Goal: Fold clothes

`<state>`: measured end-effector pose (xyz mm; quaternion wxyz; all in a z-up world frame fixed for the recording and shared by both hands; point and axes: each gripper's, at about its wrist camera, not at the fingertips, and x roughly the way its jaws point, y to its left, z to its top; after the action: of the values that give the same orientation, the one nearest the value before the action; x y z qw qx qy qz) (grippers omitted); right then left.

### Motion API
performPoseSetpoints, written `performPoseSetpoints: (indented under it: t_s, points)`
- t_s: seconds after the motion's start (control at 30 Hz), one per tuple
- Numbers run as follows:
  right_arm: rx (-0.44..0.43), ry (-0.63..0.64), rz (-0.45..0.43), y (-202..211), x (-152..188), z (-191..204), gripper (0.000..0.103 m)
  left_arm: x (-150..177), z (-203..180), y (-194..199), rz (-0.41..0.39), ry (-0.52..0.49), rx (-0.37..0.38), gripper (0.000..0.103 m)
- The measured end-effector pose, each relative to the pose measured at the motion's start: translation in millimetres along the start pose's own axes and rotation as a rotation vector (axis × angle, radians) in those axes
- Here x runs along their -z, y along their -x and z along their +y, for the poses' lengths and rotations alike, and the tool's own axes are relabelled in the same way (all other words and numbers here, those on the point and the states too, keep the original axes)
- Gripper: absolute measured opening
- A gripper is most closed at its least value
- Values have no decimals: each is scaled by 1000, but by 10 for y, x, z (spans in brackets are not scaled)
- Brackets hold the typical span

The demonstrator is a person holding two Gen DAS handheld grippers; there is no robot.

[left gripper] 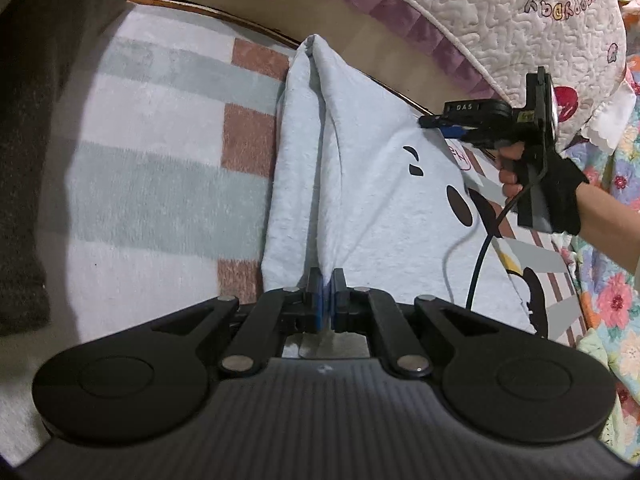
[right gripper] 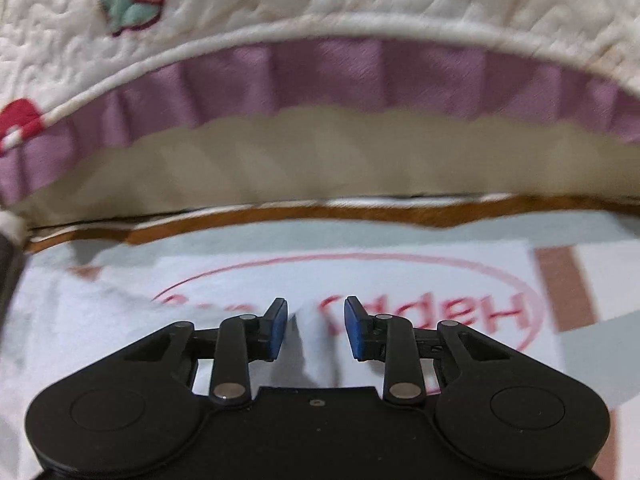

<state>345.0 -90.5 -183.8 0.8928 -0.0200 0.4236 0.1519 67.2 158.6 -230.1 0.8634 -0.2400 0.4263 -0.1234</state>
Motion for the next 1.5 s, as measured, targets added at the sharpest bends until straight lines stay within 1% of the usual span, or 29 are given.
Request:
performPoseSetpoints:
  t_s: [0.03, 0.07, 0.1, 0.13, 0.17, 0.2, 0.23, 0.27, 0.3, 0.37, 0.4, 0.43, 0.57, 0.7, 0.87, 0.9, 0.97, 1.0, 1.03, 1.07, 1.13, 1.2, 1.27, 1.37, 1.43, 1.5]
  points:
    - [27, 19, -24, 65, -22, 58, 30, -4, 1, -2, -1, -1, -3, 3]
    - [17, 33, -52, 150, -42, 125, 31, -7, 4, -4, -2, -3, -5, 3]
    - [-13, 40, -78, 236, -55, 191, 35, -8, 7, -4, -4, -6, -5, 3]
    - [-80, 31, -90, 317, -51, 259, 36, -13, 23, 12, -16, 10, 9, 4]
    - [-162, 12, -87, 385, -39, 333, 40, -20, 47, 38, -34, 35, 30, 4]
    - [-229, 5, -77, 430, -12, 420, 50, -29, 79, 60, -46, 67, 60, 4]
    - [-276, 14, -58, 444, 32, 525, 54, -40, 113, 76, -53, 96, 87, 4]
    - [-307, 37, -32, 434, 75, 636, 54, -48, 124, 76, -51, 100, 87, 4]
    - [-316, 78, 2, 393, 117, 758, 54, -55, 125, 69, -44, 93, 74, 4]
    - [-302, 152, 83, 248, 208, 987, 54, -38, 96, 37, -24, 55, 35, 4]
    - [-288, 167, 110, 174, 237, 1059, 54, -23, 87, 24, -15, 49, 25, 4]
    - [-274, 171, 117, 125, 253, 1108, 54, -16, 87, 20, -11, 55, 24, 4]
    - [-237, 157, 95, 45, 248, 1184, 55, -39, 151, 18, 7, 88, 50, 4]
    - [-201, 193, 76, -52, 168, 1342, 57, -37, 237, 13, 14, 118, 84, 5]
    - [-151, 208, 49, -201, 23, 1551, 58, -26, 203, 43, 4, 90, 71, 5]
    - [-167, 184, 49, -195, -13, 1544, 58, -20, 191, 52, 2, 82, 65, 7]
    - [-252, 81, 42, -97, -95, 1444, 57, -17, 179, 72, -3, 74, 50, 9]
    - [-299, 22, 30, -8, -124, 1347, 55, -24, 180, 91, -10, 71, 38, 11]
    - [-354, -48, 7, 135, -136, 1189, 56, -33, 184, 113, -20, 68, 24, 15]
    - [-388, -104, -15, 270, -134, 1039, 57, -42, 188, 135, -30, 66, 9, 17]
    - [-376, -166, -35, 498, -63, 707, 59, -62, 214, 174, -57, 70, -24, 24]
    - [-345, -227, -22, 679, 73, 283, 59, -87, 250, 197, -79, 76, -52, 24]
    - [-327, -294, 14, 818, 304, -142, 59, -115, 289, 173, -79, 90, -39, 24]
    - [-319, -352, 83, 923, 682, -600, 59, -167, 310, 100, -58, 110, 10, 27]
    - [-343, -380, 138, 926, 922, -789, 59, -204, 278, 36, -35, 101, 23, 33]
    - [-414, -416, 199, 890, 1166, -913, 59, -235, 246, -32, -24, 91, 10, 35]
